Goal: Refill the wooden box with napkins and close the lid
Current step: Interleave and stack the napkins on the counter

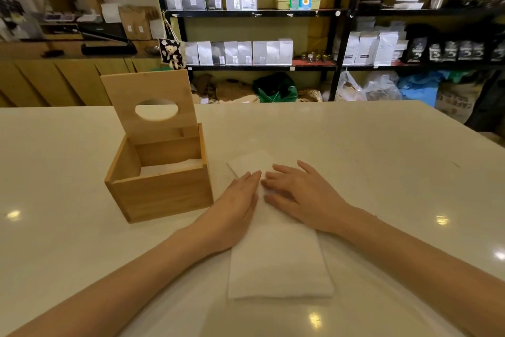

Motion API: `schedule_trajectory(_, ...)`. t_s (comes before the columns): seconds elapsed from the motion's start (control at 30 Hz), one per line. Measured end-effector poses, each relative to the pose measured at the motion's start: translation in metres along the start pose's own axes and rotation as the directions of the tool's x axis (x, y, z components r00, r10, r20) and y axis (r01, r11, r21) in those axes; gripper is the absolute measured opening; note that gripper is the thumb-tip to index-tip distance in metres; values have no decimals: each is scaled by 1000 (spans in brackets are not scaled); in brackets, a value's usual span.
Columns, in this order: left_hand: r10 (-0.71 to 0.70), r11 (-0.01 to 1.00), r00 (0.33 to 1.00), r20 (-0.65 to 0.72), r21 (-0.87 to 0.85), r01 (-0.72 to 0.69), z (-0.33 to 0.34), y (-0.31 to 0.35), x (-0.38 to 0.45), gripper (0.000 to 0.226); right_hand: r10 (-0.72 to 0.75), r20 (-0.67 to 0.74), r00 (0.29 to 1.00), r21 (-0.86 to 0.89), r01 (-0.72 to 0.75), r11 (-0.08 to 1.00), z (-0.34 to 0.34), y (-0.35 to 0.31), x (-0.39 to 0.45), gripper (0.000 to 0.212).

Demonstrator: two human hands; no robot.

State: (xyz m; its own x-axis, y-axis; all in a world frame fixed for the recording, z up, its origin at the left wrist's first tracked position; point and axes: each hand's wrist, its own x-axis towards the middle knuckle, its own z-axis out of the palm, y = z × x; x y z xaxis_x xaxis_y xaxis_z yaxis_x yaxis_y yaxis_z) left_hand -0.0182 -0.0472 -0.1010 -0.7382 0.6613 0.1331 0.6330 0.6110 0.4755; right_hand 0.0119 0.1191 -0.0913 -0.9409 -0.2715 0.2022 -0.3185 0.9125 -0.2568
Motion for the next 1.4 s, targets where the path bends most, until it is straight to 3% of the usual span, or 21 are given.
schedule_trajectory(0.17,5,992,998,-70,-126,-14,-3,3,-5,44,-52,-103,993,-100,42,994,2,3,-5,29)
schedule_trajectory(0.3,57,990,982,-182,-119,-79,-6,1,-7,37,-132,-151,980,-153,109,982,-5,1,-10,27)
schedule_trajectory(0.47,64,987,959,-275,-122,-101,-9,2,-8,34,30,-209,978,294,34,955,-32,-6,-22,18)
schedule_trajectory(0.63,-68,894,912,-404,-430,-124,-28,21,-18,12,177,-256,950,657,37,753,-58,-10,-36,21)
schedule_trajectory(0.73,-157,754,929,-336,-648,-107,-43,35,-27,11,266,-232,936,813,37,581,-69,-13,-48,20)
schedule_trajectory(0.83,-204,591,961,-185,-806,-30,-56,46,-40,20,269,-105,957,877,-38,479,-73,-16,-61,18)
schedule_trajectory(0.97,-207,532,976,67,-830,170,-65,46,-53,26,188,114,976,931,-170,322,-78,-22,-75,34)
schedule_trajectory(1.13,-239,559,941,239,-759,335,-59,37,-61,31,226,149,963,891,-230,392,-64,-32,-85,12)
schedule_trajectory(1.3,-326,566,913,243,-724,395,-48,30,-59,15,290,214,933,871,-316,376,-47,-32,-87,21)
schedule_trajectory(1.4,-342,551,904,257,-724,415,-42,26,-59,11,349,193,917,816,-348,462,-40,-29,-89,18)
